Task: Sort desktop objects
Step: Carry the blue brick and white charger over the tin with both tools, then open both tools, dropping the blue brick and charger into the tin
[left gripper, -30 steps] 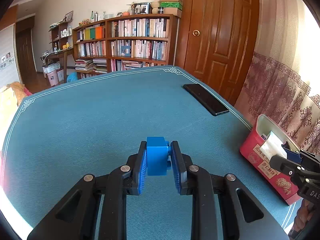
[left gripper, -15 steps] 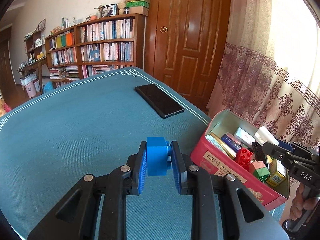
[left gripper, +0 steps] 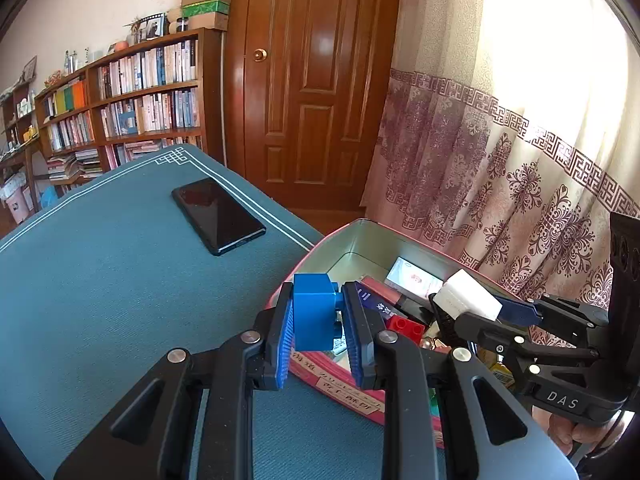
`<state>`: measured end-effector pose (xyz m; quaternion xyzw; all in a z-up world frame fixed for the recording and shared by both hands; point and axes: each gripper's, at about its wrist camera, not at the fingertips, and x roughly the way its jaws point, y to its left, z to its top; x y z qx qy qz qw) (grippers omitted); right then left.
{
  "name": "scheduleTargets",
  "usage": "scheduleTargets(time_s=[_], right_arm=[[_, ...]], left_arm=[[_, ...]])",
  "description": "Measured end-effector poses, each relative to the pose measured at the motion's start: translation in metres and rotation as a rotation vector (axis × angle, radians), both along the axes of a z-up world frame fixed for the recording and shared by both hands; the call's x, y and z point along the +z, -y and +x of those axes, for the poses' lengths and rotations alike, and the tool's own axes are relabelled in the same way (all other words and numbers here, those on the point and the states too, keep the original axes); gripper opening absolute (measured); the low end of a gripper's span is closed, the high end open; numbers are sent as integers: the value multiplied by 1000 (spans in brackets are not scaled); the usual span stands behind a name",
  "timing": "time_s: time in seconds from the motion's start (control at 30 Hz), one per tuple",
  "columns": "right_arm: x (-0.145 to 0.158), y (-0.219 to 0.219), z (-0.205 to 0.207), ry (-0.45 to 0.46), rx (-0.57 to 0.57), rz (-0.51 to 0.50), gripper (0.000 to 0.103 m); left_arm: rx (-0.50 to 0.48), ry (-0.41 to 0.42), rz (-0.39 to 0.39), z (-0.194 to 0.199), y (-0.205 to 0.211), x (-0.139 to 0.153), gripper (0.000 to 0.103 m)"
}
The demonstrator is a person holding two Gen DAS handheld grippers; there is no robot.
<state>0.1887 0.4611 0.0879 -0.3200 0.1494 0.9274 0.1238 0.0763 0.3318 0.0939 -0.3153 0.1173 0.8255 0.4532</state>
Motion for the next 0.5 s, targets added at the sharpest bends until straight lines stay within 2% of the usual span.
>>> scheduleTargets(time_s=[0.23,0.43,0.47,0.5], right_arm=[[-9,0,13,43,4,-8,42],[-20,1,19,96,14,-31,42],[-21,1,21,103,14,-36,42],[-23,1,22,108,15,-39,43]], left_arm=[[-59,13,-17,12,-23,-8,25],[-53,35,-41,12,-30,-16,26],[-51,38,-43,11,-30,-17,27],[-47,40,-45,11,-29,-17,37]])
